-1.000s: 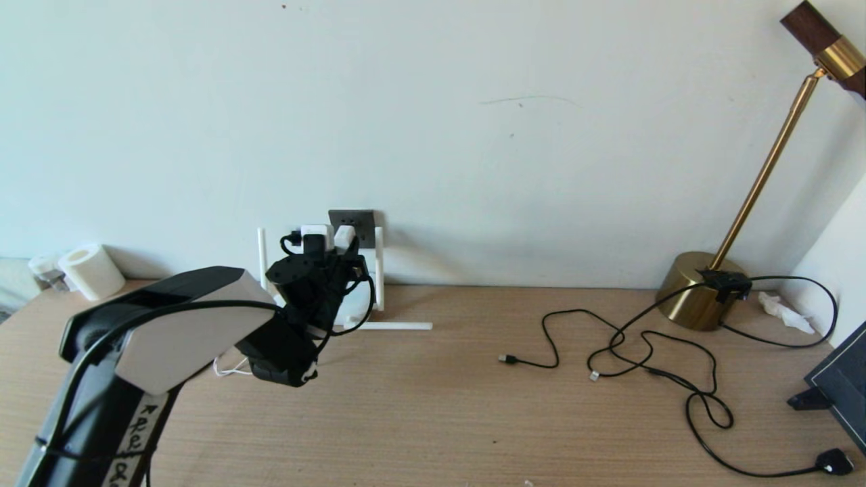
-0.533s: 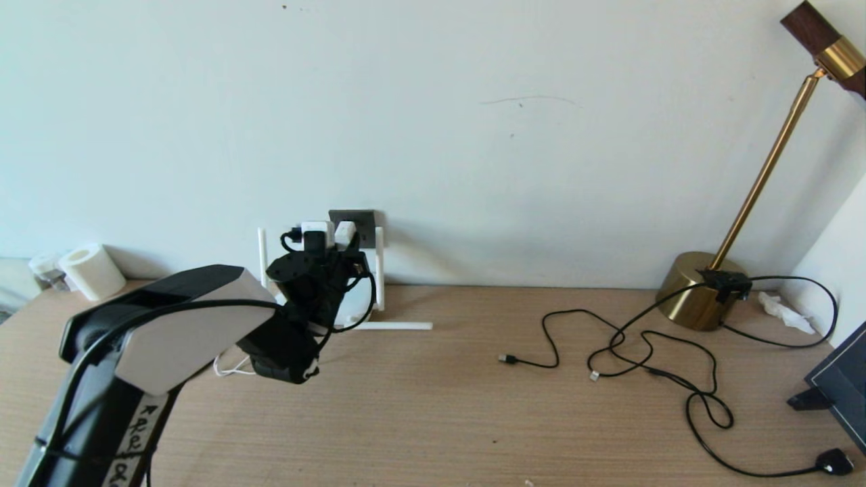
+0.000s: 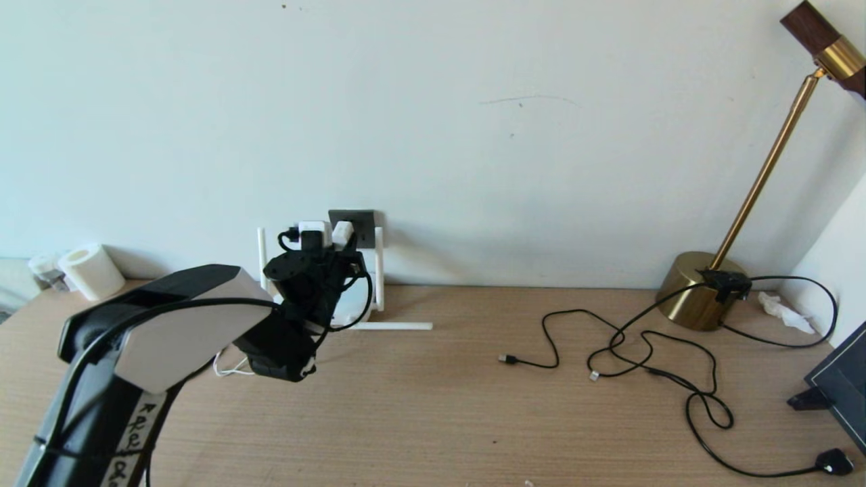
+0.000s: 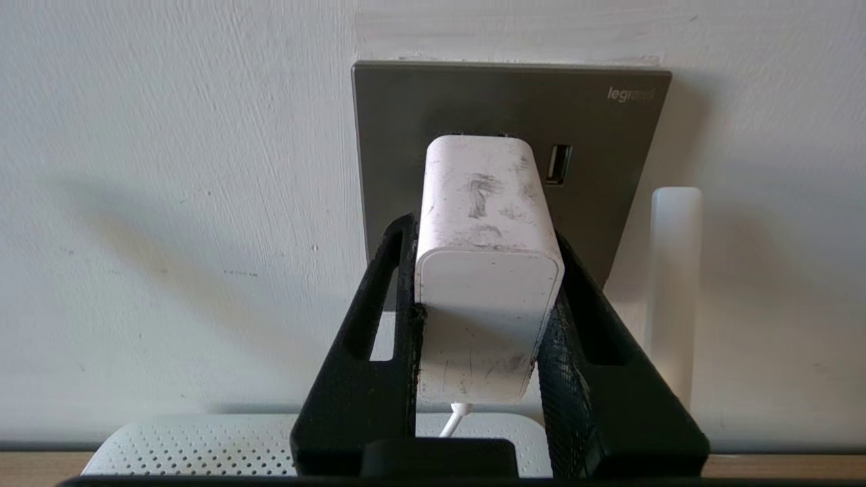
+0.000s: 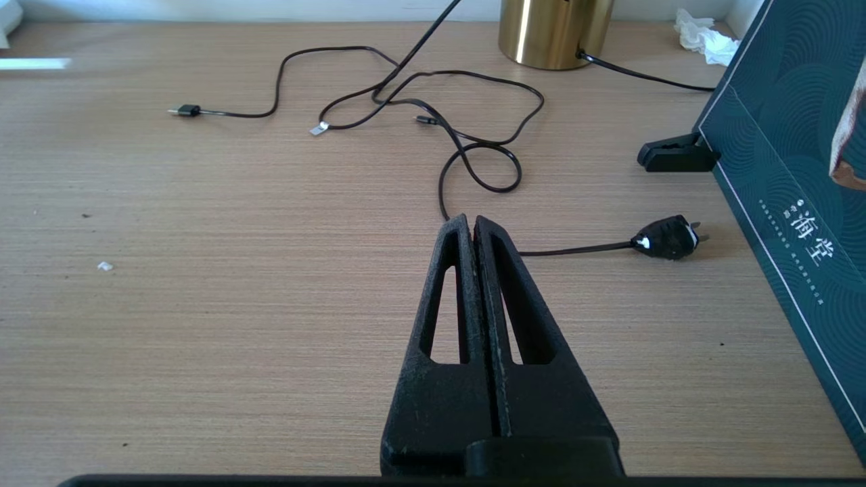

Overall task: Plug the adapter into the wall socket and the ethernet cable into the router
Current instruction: Plug plug into socket

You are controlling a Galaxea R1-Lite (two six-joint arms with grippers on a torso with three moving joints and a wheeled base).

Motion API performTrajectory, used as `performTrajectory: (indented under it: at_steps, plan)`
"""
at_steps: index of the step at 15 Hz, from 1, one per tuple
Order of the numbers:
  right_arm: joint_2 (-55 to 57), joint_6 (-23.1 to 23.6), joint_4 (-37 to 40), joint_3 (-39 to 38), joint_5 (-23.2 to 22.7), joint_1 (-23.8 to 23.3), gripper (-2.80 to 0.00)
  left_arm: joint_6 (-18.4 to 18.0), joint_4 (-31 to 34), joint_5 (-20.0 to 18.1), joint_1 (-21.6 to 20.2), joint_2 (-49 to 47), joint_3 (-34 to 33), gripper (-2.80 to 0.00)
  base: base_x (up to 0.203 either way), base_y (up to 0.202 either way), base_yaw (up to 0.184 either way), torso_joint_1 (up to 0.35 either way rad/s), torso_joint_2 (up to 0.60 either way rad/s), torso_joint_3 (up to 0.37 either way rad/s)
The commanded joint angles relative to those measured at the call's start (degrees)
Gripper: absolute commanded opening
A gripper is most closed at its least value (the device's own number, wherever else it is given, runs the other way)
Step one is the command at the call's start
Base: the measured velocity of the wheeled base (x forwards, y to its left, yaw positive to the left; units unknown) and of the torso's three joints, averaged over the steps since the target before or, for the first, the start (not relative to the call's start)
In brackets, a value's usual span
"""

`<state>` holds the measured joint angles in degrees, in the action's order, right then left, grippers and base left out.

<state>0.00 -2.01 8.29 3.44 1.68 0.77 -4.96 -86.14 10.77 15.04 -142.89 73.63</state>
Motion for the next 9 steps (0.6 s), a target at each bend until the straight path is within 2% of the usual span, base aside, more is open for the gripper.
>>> performTrajectory:
  at_steps: [1,9]
  plan:
    - [0.1,0.0,0.1,0.0,0.0,0.0,-2.8,0.0,-0.5,0.1,-0.2,-0.1,0.2,-2.8,0.0,0.0,0.0,0.0,0.0,0.0]
    - [0.0,0.0,0.1,0.0,0.1,0.0,-2.8,0.0,-0.2,-0.5,-0.1,0.0,0.4,-2.8,0.0,0.0,0.0,0.0,0.0,0.0]
